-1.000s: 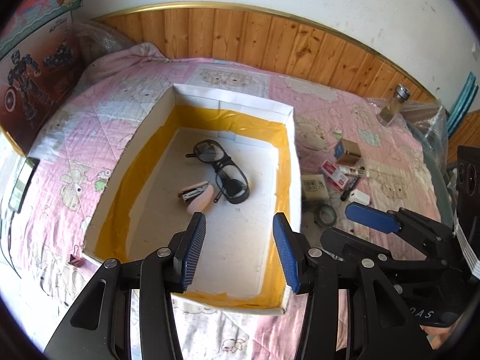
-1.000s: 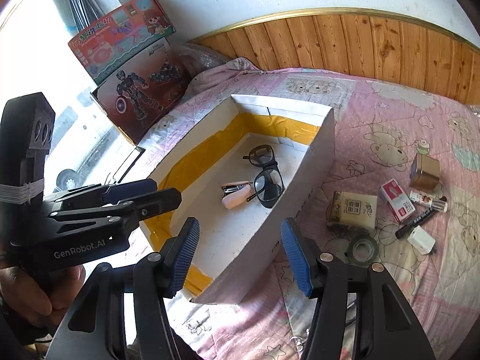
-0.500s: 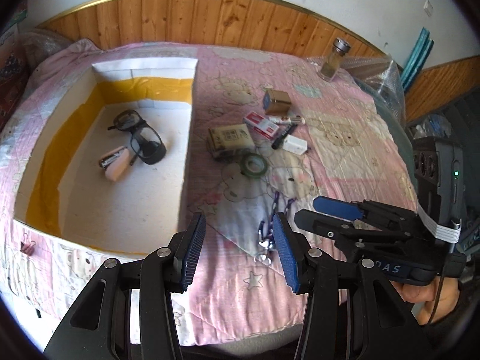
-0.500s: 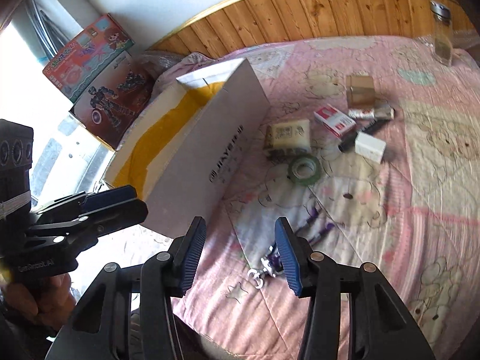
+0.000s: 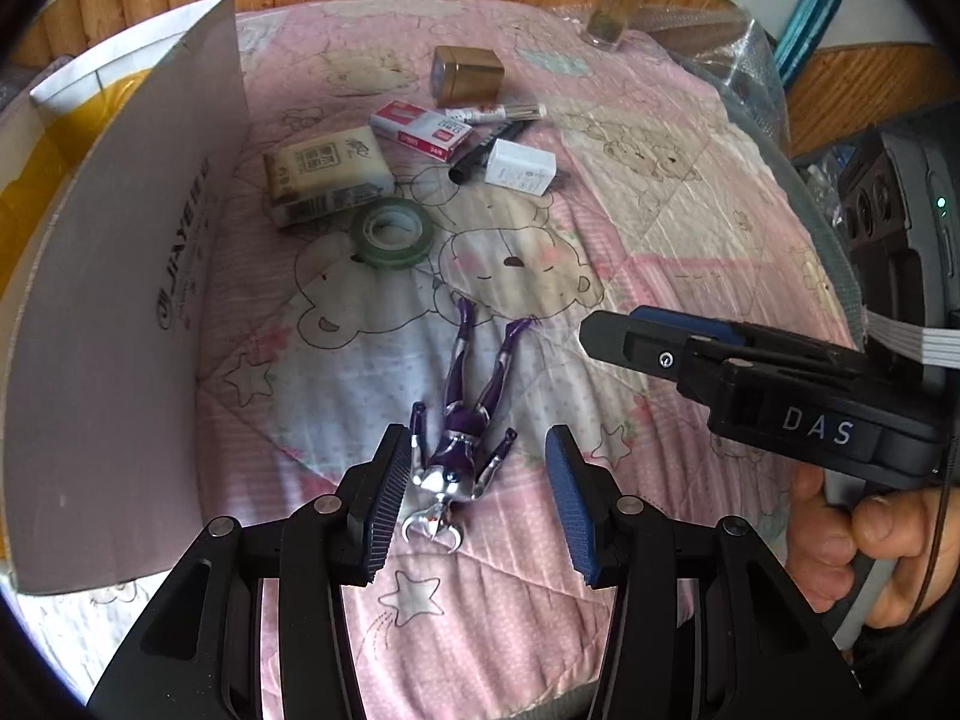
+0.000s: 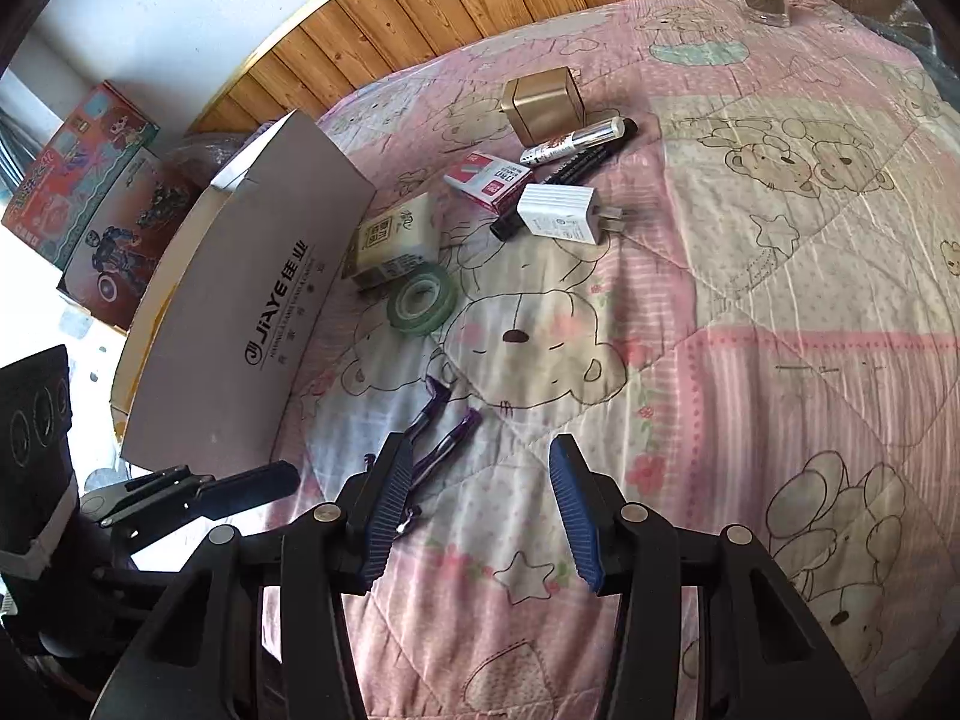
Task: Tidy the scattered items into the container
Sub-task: 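Grasp the purple action figure with the left tool while the right tool grasps the white charger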
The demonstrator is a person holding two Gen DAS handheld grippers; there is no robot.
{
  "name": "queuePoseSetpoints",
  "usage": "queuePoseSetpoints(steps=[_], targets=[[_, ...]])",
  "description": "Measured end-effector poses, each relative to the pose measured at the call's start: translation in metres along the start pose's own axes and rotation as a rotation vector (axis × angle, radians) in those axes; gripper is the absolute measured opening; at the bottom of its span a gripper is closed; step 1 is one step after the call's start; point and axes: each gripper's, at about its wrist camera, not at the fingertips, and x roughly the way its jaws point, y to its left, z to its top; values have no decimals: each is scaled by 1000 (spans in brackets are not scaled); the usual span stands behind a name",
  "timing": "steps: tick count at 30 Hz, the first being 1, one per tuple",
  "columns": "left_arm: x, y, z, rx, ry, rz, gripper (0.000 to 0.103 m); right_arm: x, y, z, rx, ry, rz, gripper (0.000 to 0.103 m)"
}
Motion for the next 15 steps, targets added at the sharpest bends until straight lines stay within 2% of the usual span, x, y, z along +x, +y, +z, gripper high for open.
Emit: queuePoseSetpoints(steps=[6, 10, 12, 15], targets=[[30, 2, -2, -10, 37, -3, 49, 16, -13, 42, -101, -44, -95, 55], [39, 7, -7, -15, 4, -2, 55, 42, -23, 71, -201, -28, -167, 58], [39, 11, -8, -27, -19, -34, 52, 54, -24, 81, -270, -25, -202, 58], [39, 11, -9, 0, -42, -30, 49, 70, -26, 91, -338, -13, -204, 58]])
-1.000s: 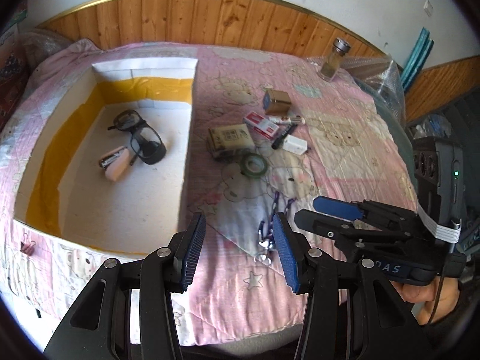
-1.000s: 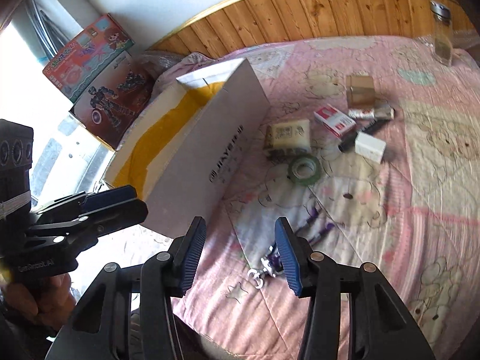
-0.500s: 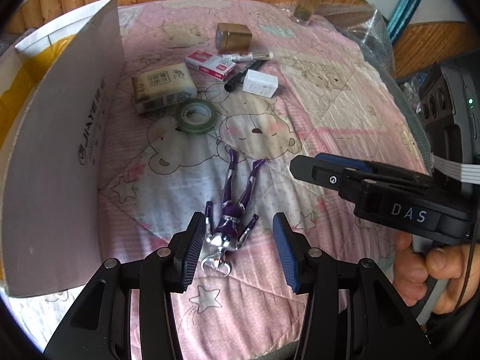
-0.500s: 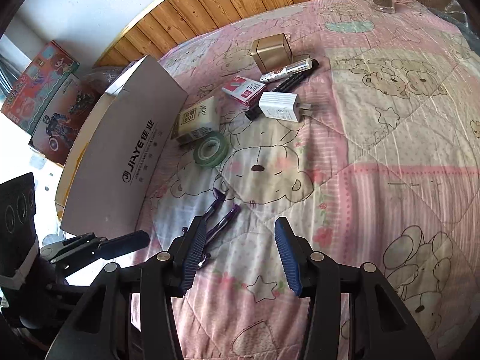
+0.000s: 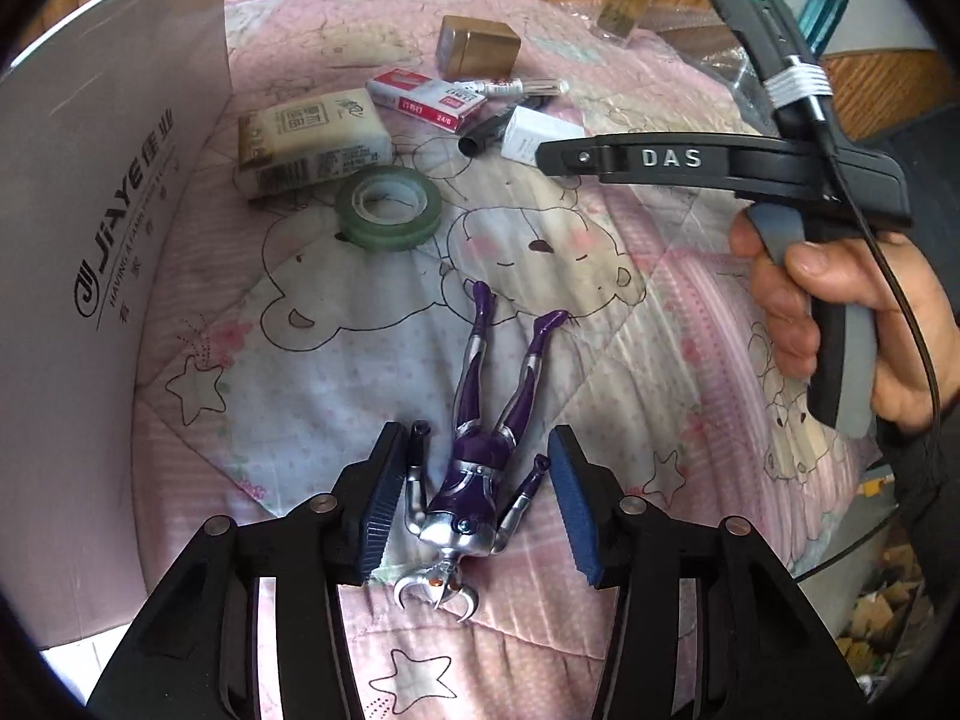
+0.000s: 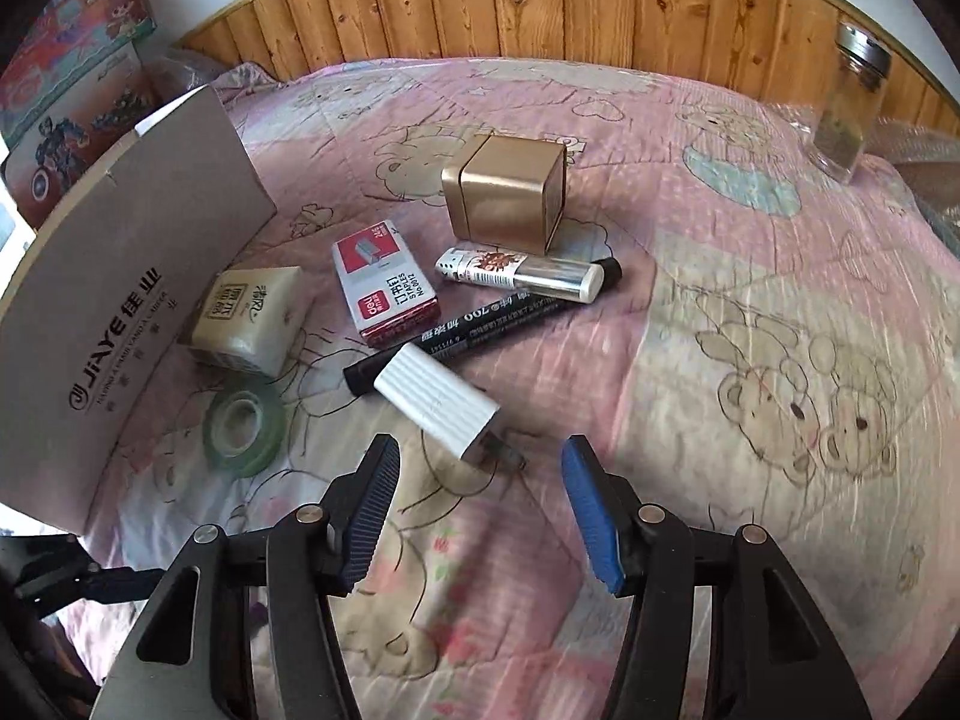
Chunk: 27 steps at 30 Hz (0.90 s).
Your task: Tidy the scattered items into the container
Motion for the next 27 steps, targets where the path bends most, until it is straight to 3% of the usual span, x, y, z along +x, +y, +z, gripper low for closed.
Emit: queuePoseSetpoints(steps=[2, 4, 6, 19, 27], targets=[[0, 1, -1, 0, -7, -1, 49, 9, 0, 4, -34, 8, 12, 54], [-1, 4, 0, -15, -13, -6, 48, 11, 1, 6, -48, -6, 14, 33], [-4, 7, 4, -40, -18, -12, 48, 11, -2, 9, -34, -3, 22, 24], [-20, 22, 25, -133, -60, -26, 48, -7, -17, -7, 144, -15, 118, 24], [-34, 23, 27, -142, -86, -9, 48, -28, -7, -19, 173, -31, 132, 24]])
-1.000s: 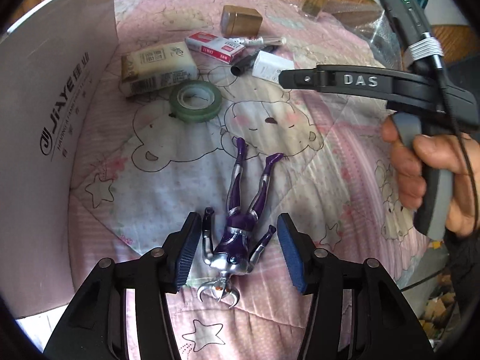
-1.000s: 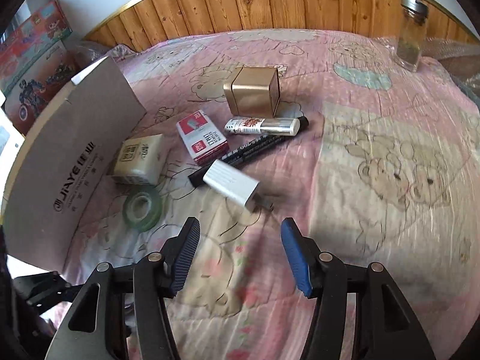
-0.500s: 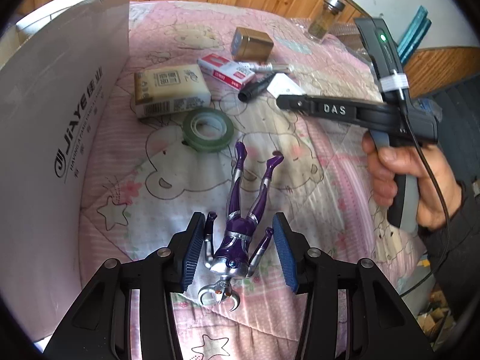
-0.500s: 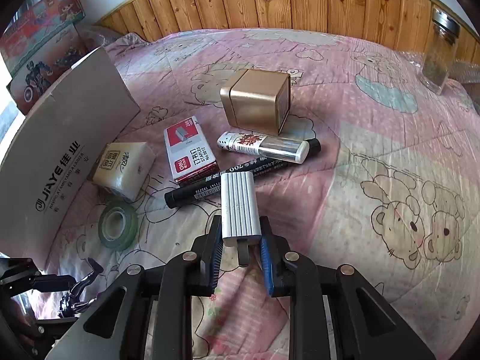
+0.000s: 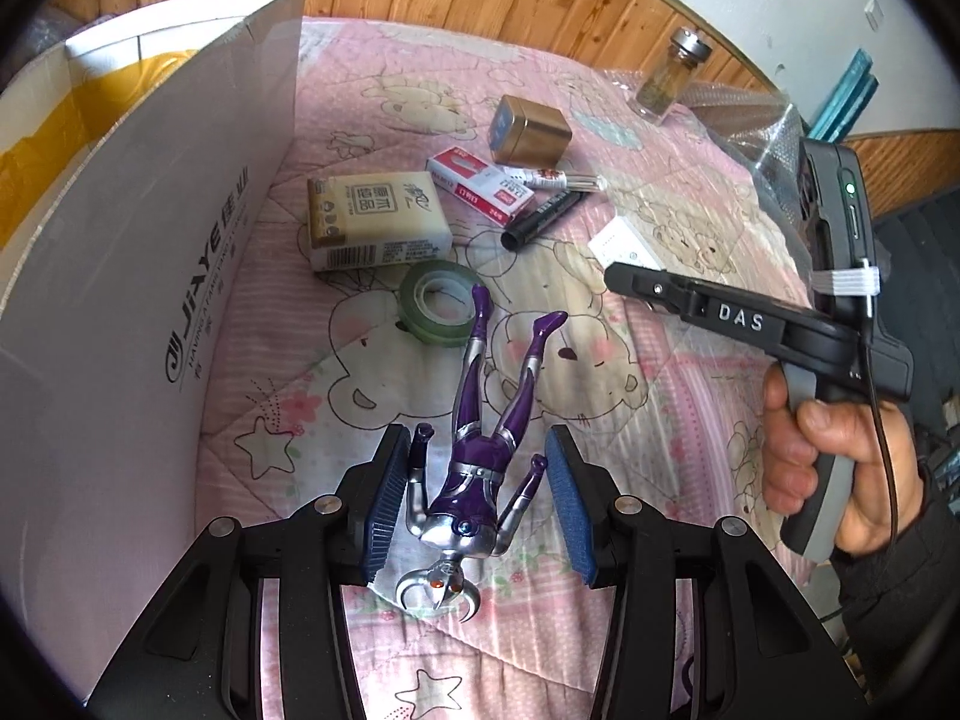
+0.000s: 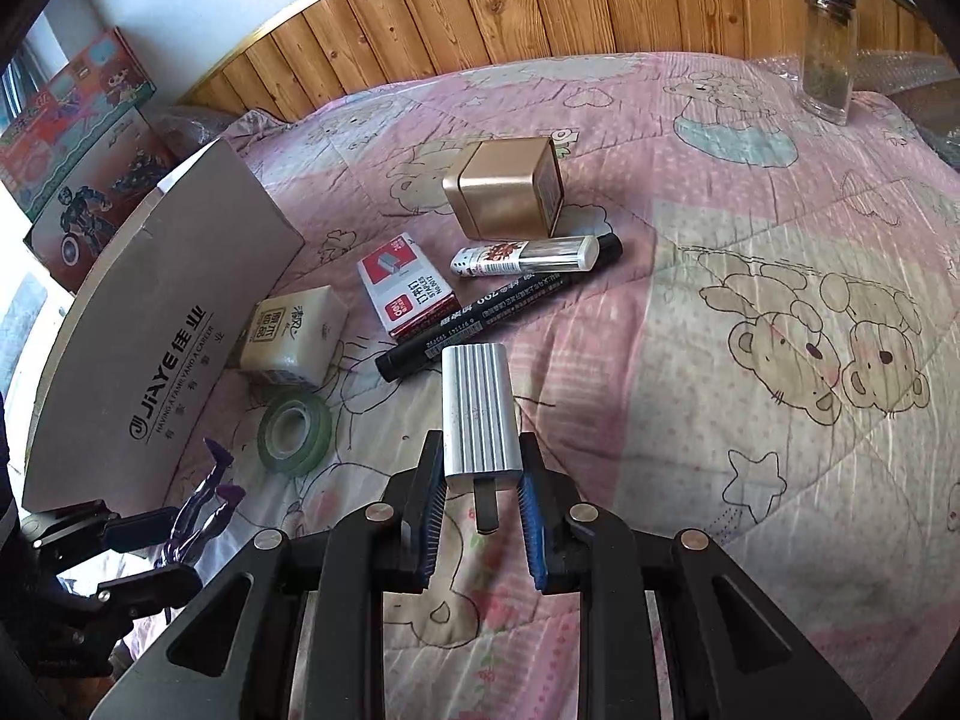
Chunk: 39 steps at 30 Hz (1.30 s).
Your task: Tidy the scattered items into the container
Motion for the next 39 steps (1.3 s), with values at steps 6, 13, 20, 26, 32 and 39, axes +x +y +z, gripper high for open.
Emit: queuePoseSetpoints(steps=[6, 13, 20, 26, 32, 39], targets=[[-11, -4, -2, 4, -3, 19, 48, -10, 11, -14, 9, 0, 7, 24], [-25, -6, -10, 10, -6, 36, 48, -23, 22, -32, 32, -2, 21, 24], [-45, -6, -12, 7, -41, 36, 48, -34, 34, -49, 48, -3, 31, 24], [-60, -5, -14, 3, -65, 30, 48, -44, 46, -60, 47, -9, 38, 24], [-72, -5, -15, -4, -83, 18, 47, -55, 59, -70, 42, -17, 45, 24], [-88, -6, -19, -5, -111, 4, 48, -67, 74, -77, 34, -32, 55, 24]])
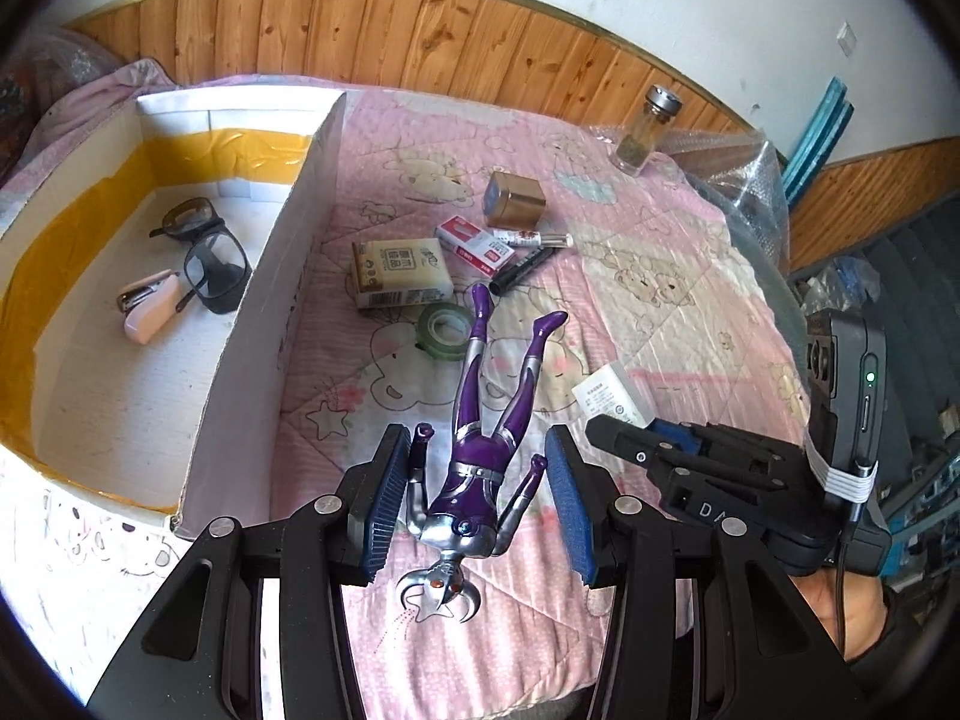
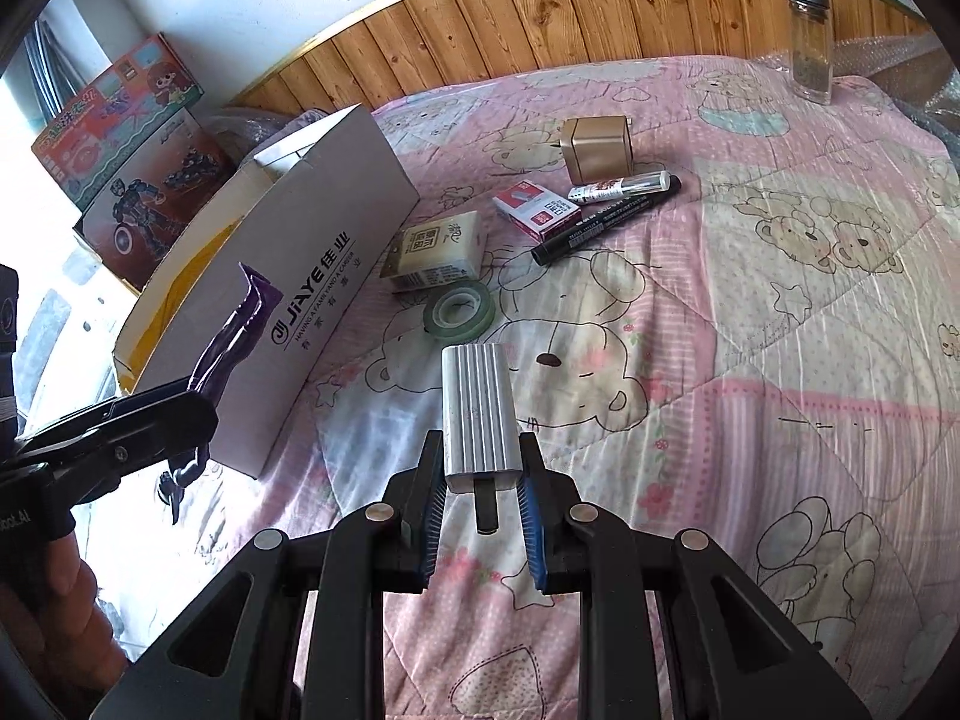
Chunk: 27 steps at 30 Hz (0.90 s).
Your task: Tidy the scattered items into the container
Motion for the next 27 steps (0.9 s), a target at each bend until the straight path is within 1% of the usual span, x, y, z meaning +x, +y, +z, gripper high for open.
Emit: queuePoseSetpoints(steps=[18, 27], targets=[[-41, 5, -9, -27, -72, -31, 48, -28, 44, -15, -52, -43, 39, 24], [-59, 12, -10, -53, -104, -39, 48, -42, 67, -14, -88, -67, 53, 24]])
